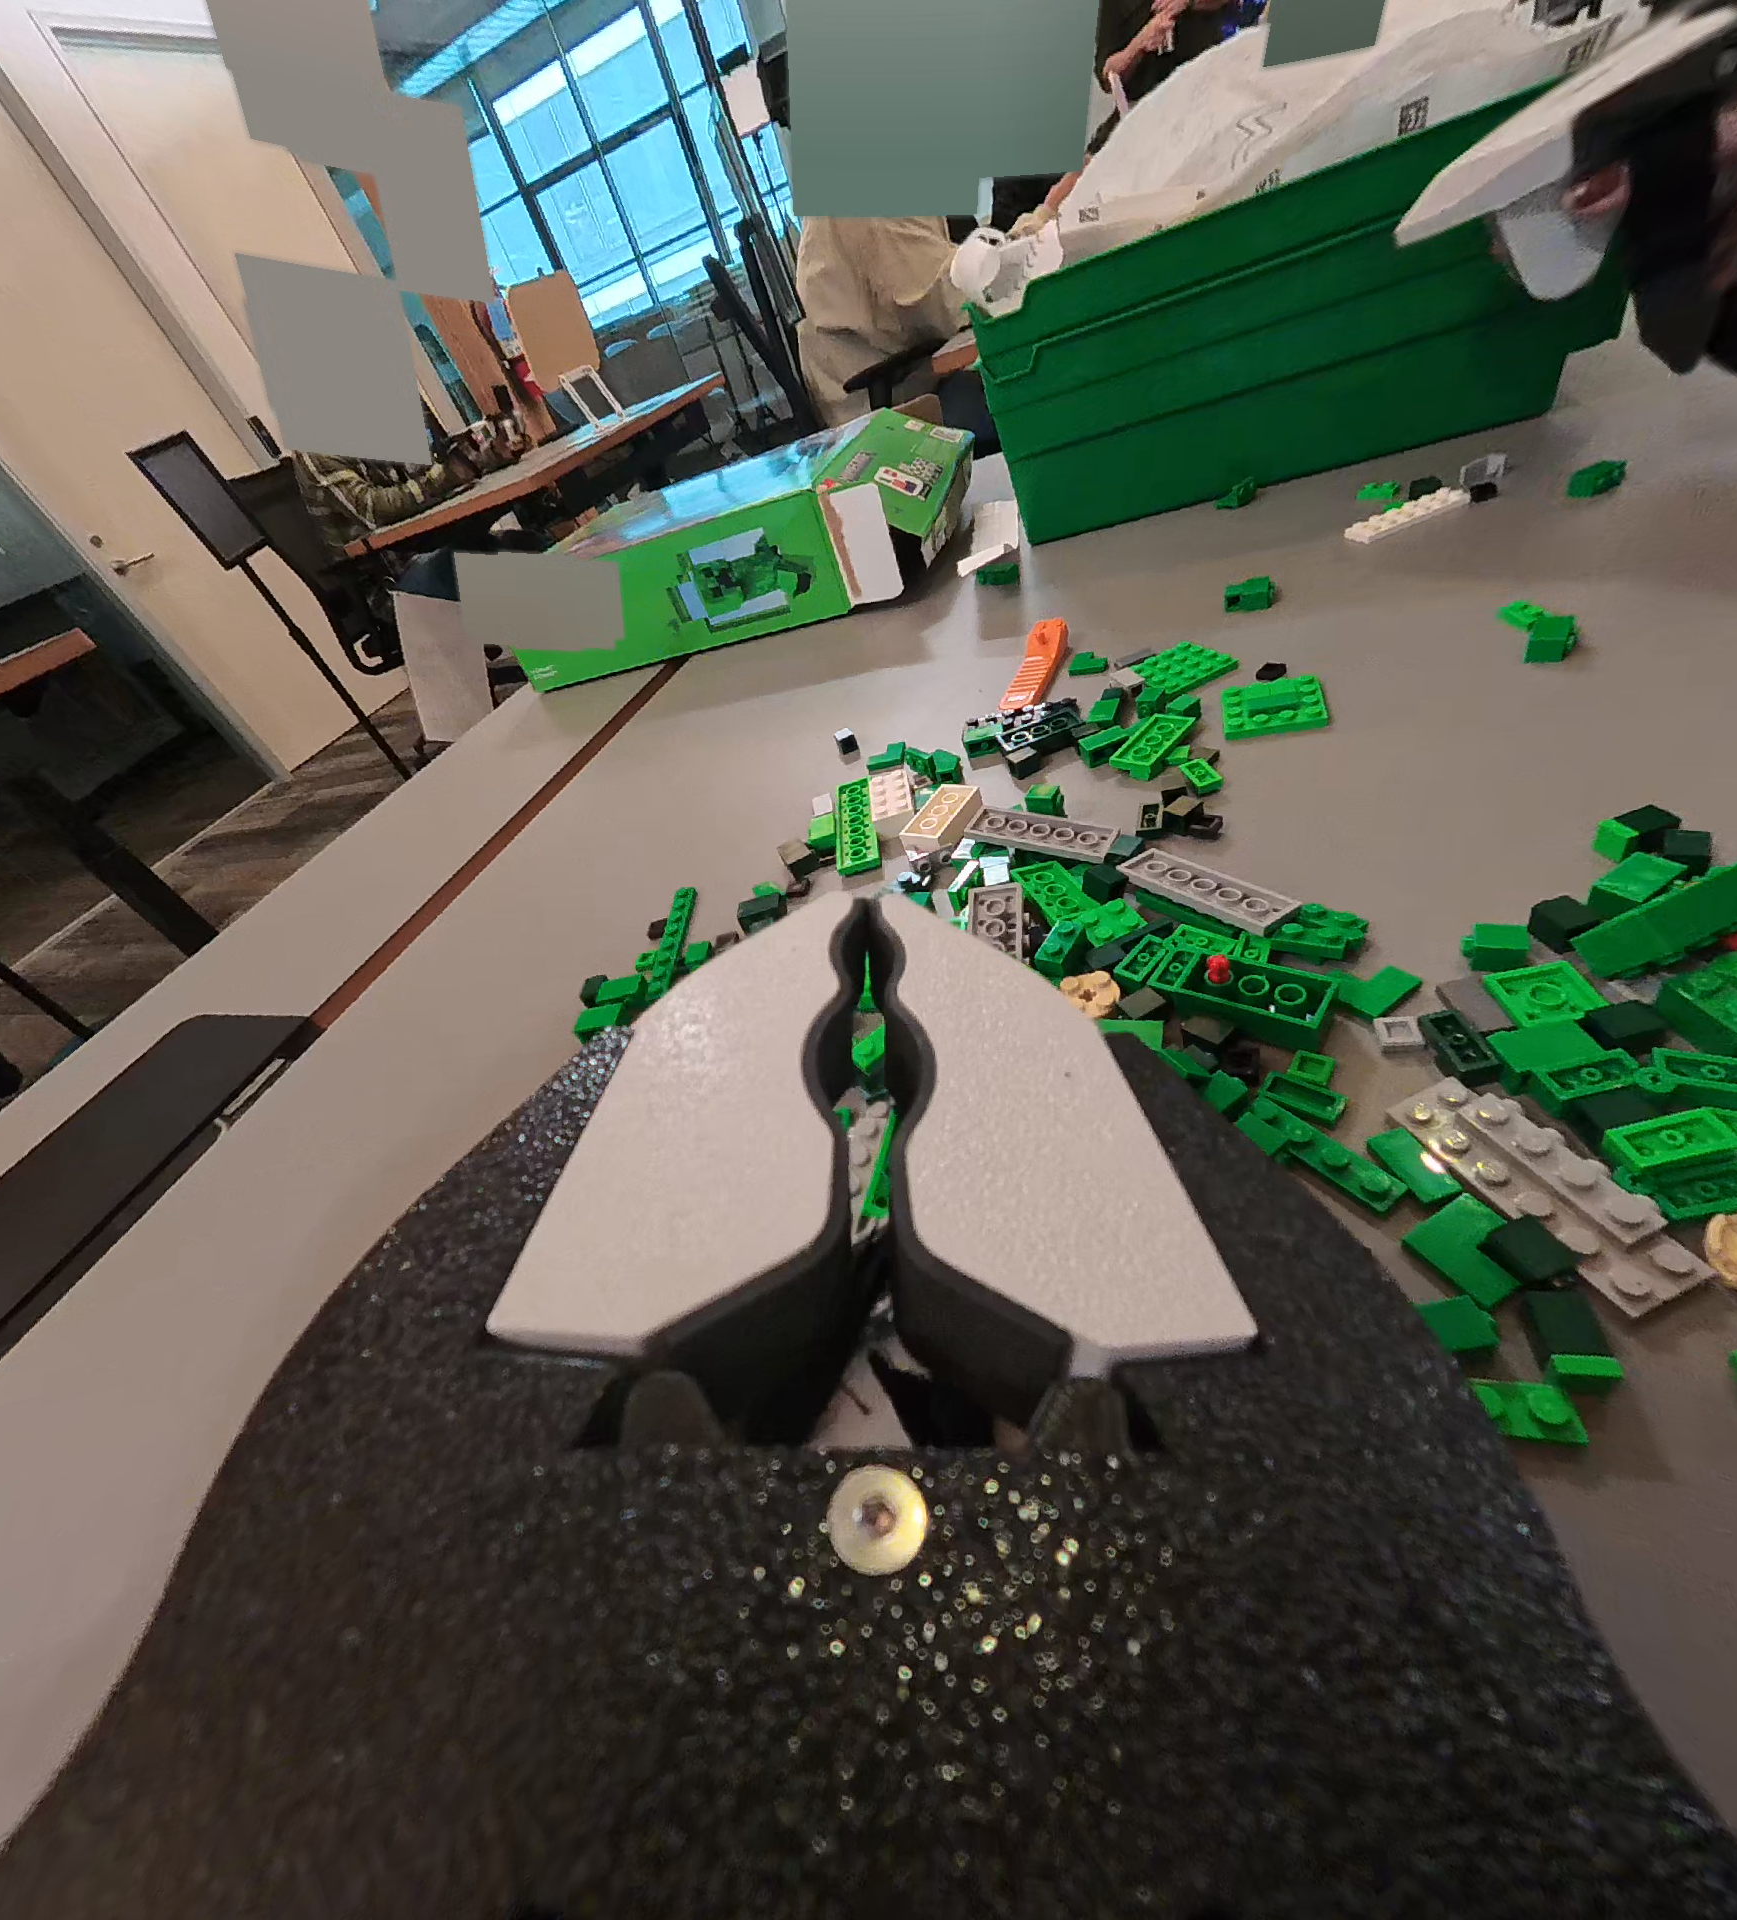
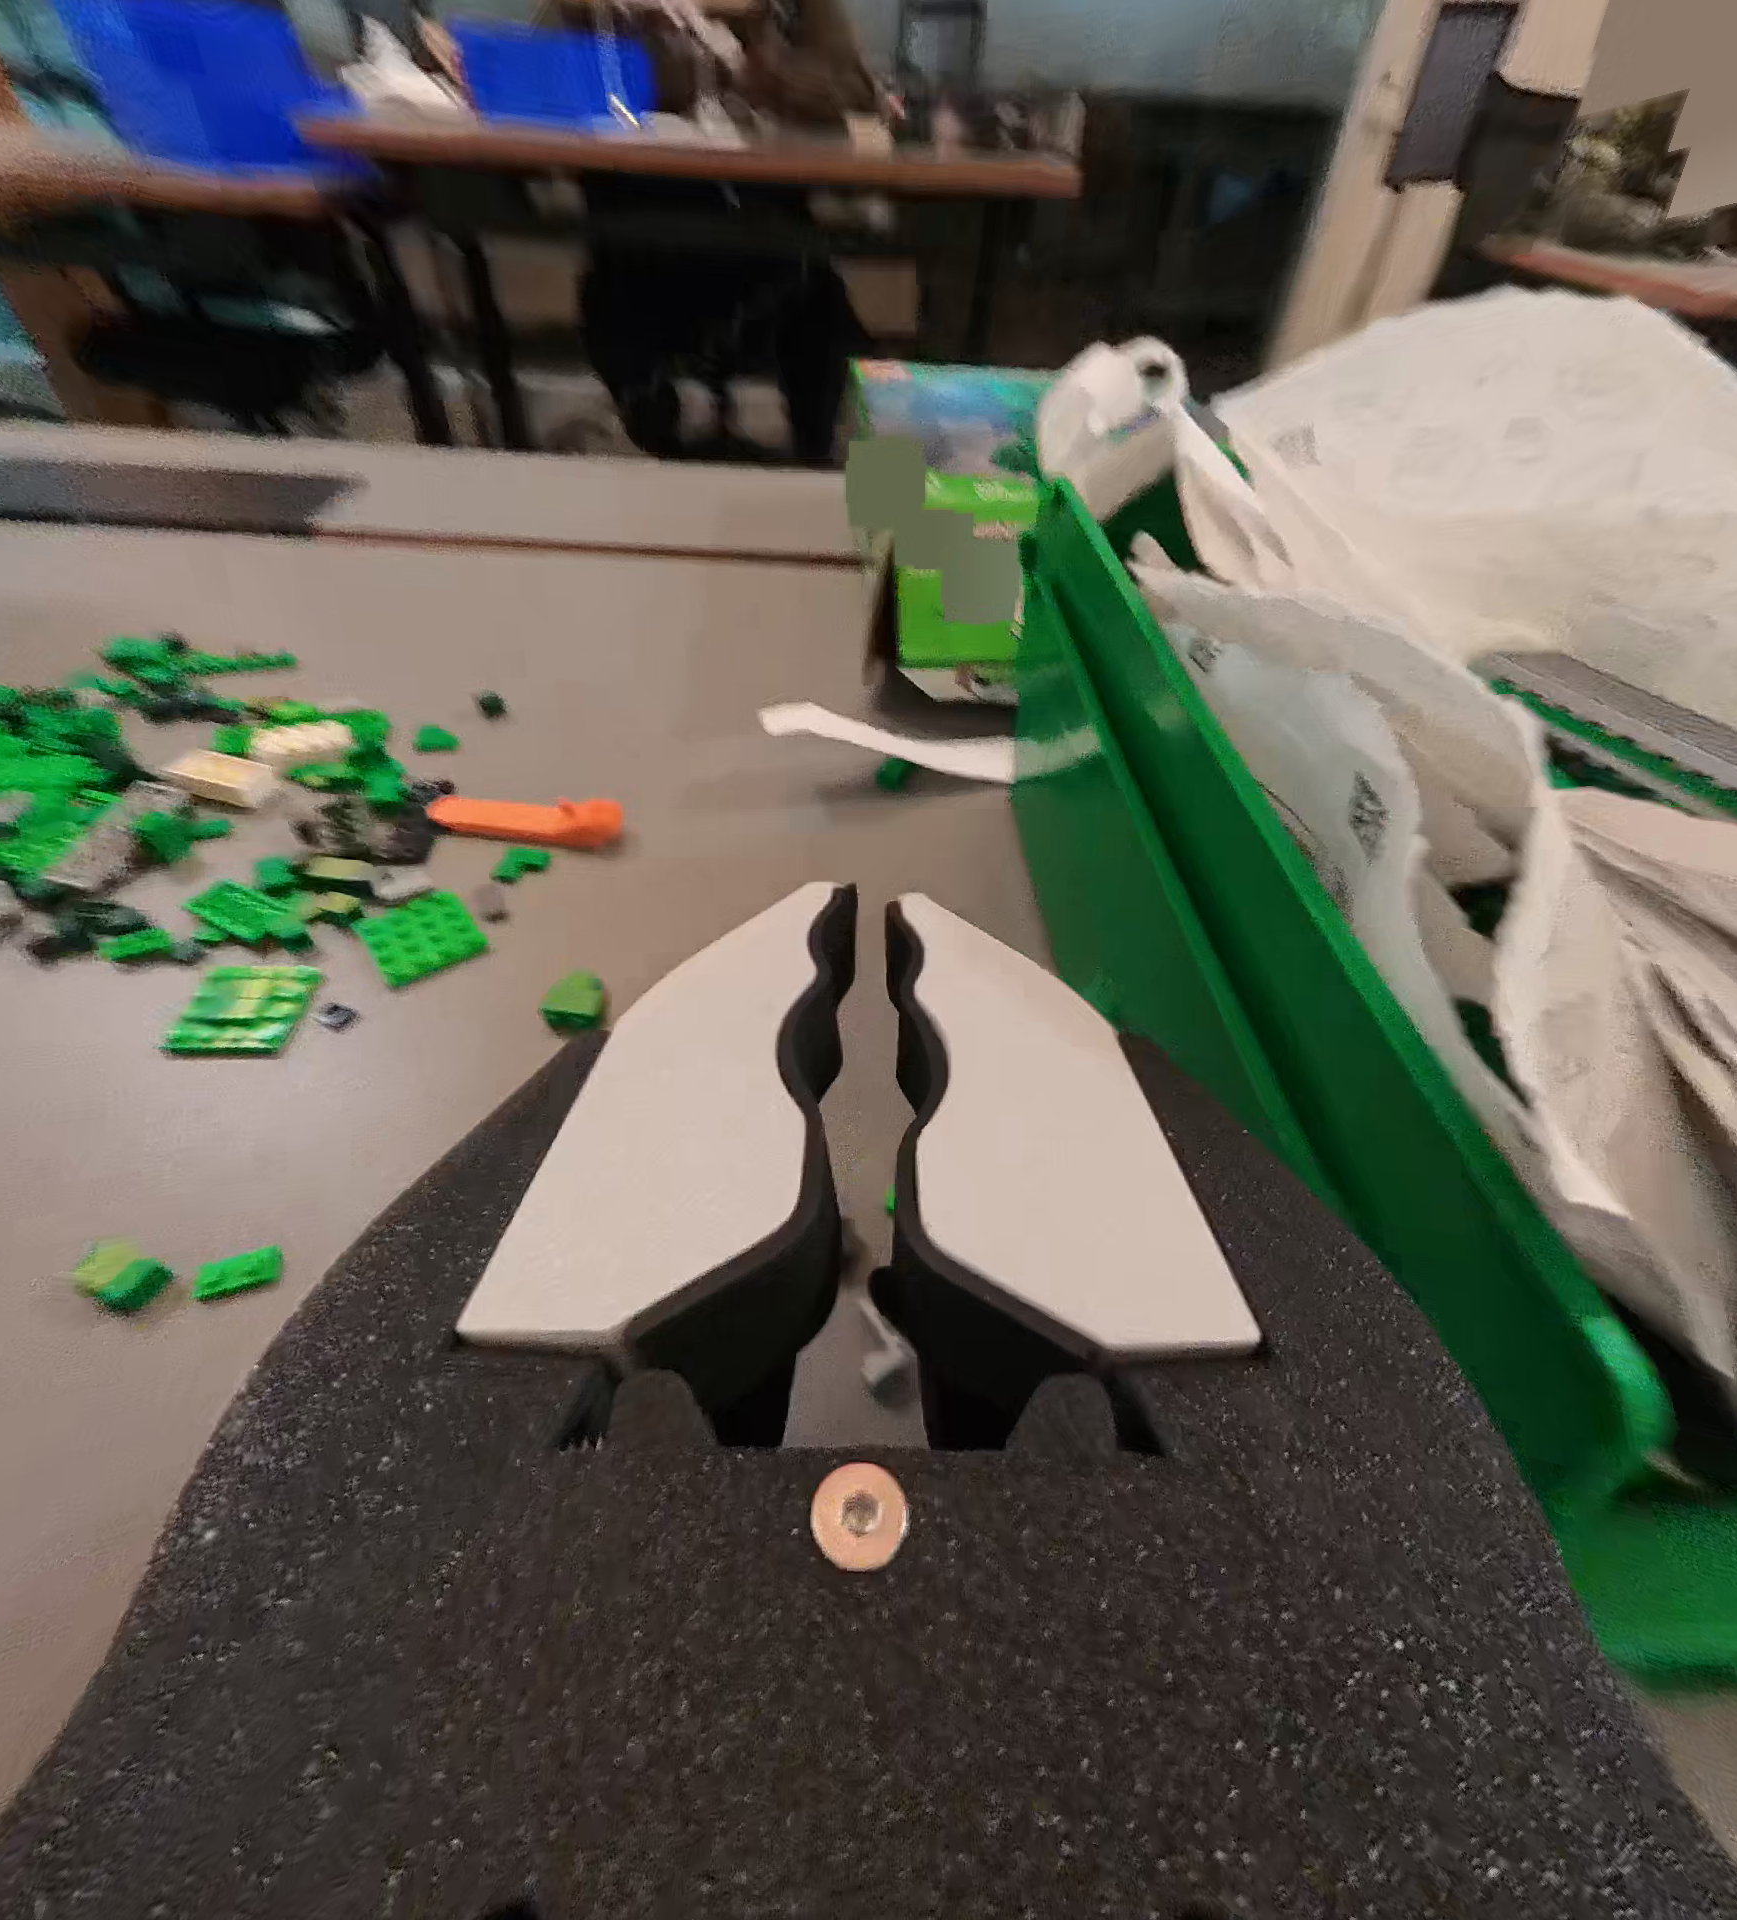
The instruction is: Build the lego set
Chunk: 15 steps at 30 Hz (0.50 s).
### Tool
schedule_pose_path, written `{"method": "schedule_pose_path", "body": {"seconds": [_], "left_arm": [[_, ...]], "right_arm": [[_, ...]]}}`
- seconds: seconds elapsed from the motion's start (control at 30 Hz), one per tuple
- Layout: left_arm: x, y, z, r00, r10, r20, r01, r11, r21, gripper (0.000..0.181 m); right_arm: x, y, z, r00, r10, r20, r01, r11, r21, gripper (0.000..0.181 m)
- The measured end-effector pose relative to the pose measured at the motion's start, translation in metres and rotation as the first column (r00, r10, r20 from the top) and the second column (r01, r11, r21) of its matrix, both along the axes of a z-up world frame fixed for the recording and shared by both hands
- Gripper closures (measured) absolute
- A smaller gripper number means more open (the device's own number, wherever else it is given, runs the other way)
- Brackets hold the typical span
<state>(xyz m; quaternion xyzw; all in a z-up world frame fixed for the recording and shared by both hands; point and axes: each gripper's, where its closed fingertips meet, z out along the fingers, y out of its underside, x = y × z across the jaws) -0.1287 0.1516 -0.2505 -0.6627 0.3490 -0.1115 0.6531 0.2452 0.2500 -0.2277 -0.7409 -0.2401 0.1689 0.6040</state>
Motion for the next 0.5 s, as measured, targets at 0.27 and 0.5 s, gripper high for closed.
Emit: {"method": "schedule_pose_path", "body": {"seconds": [0.27,0.5], "left_arm": [[0.008,-0.007,0.005,0.996,-0.08,0.025,0.079,0.997,0.024,0.181],[0.075,-0.081,0.033,0.888,-0.4,0.225,0.441,0.88,-0.176,0.181]], "right_arm": [[-0.098,-0.052,-0.007,0.866,0.493,0.086,-0.499,0.863,0.077,0.181],[-0.186,-0.168,-0.029,0.423,0.882,0.205,-0.9,0.435,-0.014,0.181]]}}
